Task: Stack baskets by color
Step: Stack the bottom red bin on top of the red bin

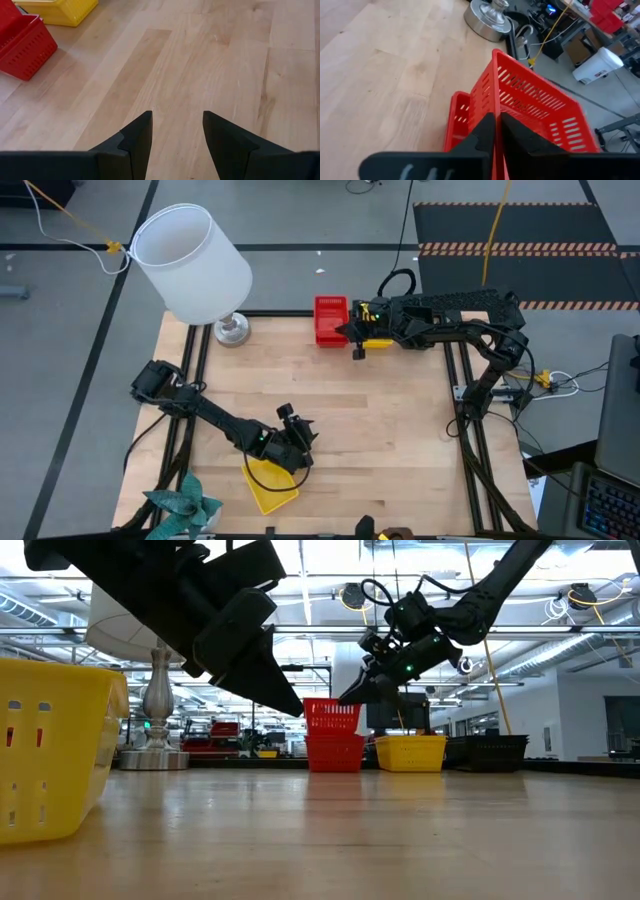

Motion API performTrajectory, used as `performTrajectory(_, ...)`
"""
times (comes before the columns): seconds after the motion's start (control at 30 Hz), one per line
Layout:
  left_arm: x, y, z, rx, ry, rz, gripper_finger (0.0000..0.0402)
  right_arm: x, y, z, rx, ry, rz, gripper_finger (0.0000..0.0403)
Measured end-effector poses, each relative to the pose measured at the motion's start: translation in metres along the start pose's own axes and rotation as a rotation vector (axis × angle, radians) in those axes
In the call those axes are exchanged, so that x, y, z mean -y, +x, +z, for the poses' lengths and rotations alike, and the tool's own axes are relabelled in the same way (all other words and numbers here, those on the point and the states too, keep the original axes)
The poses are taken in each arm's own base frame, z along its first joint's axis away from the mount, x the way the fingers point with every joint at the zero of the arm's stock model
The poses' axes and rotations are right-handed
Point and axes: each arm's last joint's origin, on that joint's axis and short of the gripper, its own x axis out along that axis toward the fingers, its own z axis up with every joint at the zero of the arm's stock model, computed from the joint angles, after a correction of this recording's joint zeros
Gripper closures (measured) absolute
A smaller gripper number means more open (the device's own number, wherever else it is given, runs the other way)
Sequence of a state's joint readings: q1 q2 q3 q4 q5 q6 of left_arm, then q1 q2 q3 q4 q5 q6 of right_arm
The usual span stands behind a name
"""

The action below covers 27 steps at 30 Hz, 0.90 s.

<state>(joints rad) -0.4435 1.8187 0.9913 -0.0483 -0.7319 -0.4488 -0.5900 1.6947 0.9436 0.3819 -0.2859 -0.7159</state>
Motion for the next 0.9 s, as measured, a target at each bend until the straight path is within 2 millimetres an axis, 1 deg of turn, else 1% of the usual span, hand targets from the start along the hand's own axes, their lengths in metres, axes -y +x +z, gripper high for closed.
performTrajectory(0.27, 0.000, 0.000, 0.000, -0.001, 0.002, 0.000, 0.0225, -0.002, 0.000, -0.002, -0.022, 0.005, 0.020, 0.0393)
performTrajectory(0.5, 0.001, -0.001, 0.000, 0.000, 0.005, -0.003, 0.0225, -0.008, -0.001, -0.009, -0.017, -0.005, 0.015, 0.0383)
performTrajectory(0.9, 0.001, -0.001, 0.000, 0.001, 0.004, -0.004, 0.0225, -0.008, -0.003, -0.011, 0.007, -0.020, -0.008, 0.0373)
